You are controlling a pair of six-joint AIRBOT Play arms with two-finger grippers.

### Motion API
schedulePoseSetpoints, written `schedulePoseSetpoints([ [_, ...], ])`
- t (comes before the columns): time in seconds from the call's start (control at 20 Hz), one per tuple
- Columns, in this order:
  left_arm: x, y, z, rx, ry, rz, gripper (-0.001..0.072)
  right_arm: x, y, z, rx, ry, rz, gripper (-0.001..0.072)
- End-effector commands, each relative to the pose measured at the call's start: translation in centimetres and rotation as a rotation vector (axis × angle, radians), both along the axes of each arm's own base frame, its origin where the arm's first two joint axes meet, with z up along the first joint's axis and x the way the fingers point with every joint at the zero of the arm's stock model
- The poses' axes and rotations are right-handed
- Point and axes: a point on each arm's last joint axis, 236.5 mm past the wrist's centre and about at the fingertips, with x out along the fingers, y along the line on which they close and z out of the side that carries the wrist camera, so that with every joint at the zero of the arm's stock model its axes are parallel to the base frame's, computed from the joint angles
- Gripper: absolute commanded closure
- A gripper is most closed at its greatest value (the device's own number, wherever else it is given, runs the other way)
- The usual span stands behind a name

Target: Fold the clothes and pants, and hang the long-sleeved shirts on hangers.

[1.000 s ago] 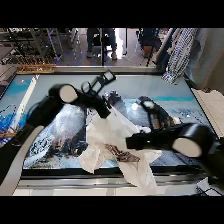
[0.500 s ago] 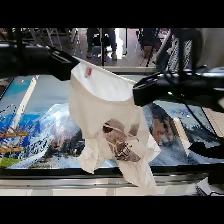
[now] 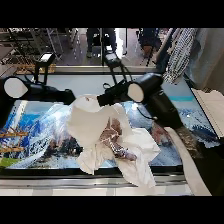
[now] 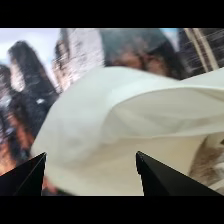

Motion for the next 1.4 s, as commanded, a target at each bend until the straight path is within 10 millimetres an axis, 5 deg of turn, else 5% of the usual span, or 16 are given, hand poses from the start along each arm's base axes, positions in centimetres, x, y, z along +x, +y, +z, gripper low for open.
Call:
schedulePoseSetpoints([
  [0.0, -3.8, 13.3, -4.3, 0.195, 0.220, 0.252, 0.0117, 0.5, 2.6, -4.8, 0.021, 0.103, 0.018, 0.0686],
  [0.1, -7.7, 22.6, -6.7, 0.261, 0.297, 0.471, 0.0224, 0.7, 2.6, -5.8, 0.003, 0.111, 0.030, 0.0686],
  [0.2, -12.0, 30.4, -9.2, 0.270, 0.314, 0.683, 0.0229, 0.7, 2.7, -5.8, -0.010, 0.098, 0.053, 0.0686],
  [0.35, -15.2, 36.3, -13.0, 0.247, 0.306, 0.797, 0.0229, 1.3, 3.0, -5.3, 0.008, 0.065, 0.055, 0.0686],
  [0.65, -12.4, 39.0, -19.1, 0.194, 0.322, 0.807, 0.0230, 1.2, 3.0, -5.4, 0.005, 0.068, 0.055, 0.0686],
  [0.8, -10.3, 39.6, -20.7, 0.208, 0.283, 0.793, 0.0237, 1.2, 3.0, -5.4, 0.005, 0.070, 0.055, 0.0686],
  [0.85, -9.8, 39.7, -20.8, 0.213, 0.266, 0.792, 0.0321, 1.2, 3.0, -5.4, 0.005, 0.069, 0.055, 0.0686],
  [0.9, -9.2, 39.8, -20.8, 0.220, 0.245, 0.789, 0.0493, 1.2, 3.0, -5.4, 0.006, 0.069, 0.055, 0.0685],
  [0.95, -8.8, 39.8, -20.7, 0.223, 0.230, 0.787, 0.0545, 1.2, 3.0, -5.4, 0.005, 0.069, 0.055, 0.0685],
  [1.05, -8.2, 39.8, -20.4, 0.208, 0.204, 0.796, 0.0546, 1.2, 3.0, -5.4, 0.006, 0.070, 0.055, 0.0685],
  [1.15, -8.1, 39.8, -20.4, 0.206, 0.201, 0.796, 0.0688, 1.2, 3.0, -5.4, 0.007, 0.070, 0.056, 0.0685],
  [1.35, -8.1, 39.7, -20.2, 0.208, 0.198, 0.793, 0.0691, 1.2, 3.0, -5.4, 0.007, 0.070, 0.056, 0.0685],
])
